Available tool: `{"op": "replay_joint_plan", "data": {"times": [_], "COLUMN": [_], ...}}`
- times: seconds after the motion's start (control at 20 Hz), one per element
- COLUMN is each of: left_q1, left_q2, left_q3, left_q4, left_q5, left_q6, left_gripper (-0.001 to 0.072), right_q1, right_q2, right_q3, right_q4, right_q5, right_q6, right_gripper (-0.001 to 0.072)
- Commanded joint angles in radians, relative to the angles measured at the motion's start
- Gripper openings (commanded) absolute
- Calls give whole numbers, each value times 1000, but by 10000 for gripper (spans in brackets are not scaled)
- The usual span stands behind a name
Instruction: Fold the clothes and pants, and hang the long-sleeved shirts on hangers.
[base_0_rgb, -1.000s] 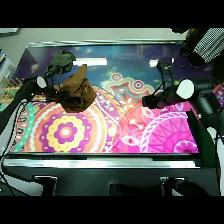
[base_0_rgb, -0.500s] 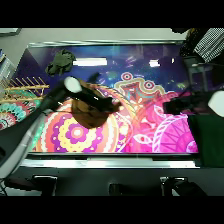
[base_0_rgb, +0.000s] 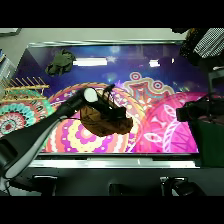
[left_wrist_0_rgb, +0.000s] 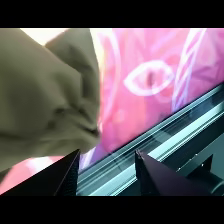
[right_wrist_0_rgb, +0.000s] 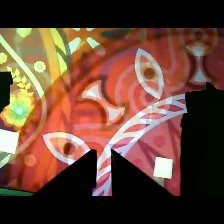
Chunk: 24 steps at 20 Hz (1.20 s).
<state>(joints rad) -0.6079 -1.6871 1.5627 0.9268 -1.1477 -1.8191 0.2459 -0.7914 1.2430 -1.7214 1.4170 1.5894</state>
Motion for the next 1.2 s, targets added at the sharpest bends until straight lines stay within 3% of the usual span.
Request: {"op": "replay_joint_plan", "data": {"times": [0.0,0.15,0.2,0.3,0.4,0.5,0.75,1.15], "left_q1": [127,269,310,385,443,480,487,488], "left_q2": [115,254,294,360,395,397,388,341], "left_q3": [1,1,1,1,1,0,0,-5], "left_q4": [108,257,288,323,323,323,323,347], "left_q5": [-116,-219,-240,-256,-256,-256,-244,-251], "left_q6": [38,40,40,40,40,39,39,39], "left_gripper": [402,402,402,402,399,399,394,393], "right_q1": [1,0,-8,-123,-317,-438,-381,-163], "right_q2": [-47,-192,-244,-342,-448,-547,-720,-891], "right_q3": [-22,24,53,81,80,57,-64,-66], "right_q4": [106,158,160,362,678,829,937,935], "right_q5": [-86,-84,-79,-89,-52,-26,-107,-238], "right_q6": [189,211,183,110,-21,-116,-204,-199], "right_gripper": [156,298,312,316,322,500,498,497]}}
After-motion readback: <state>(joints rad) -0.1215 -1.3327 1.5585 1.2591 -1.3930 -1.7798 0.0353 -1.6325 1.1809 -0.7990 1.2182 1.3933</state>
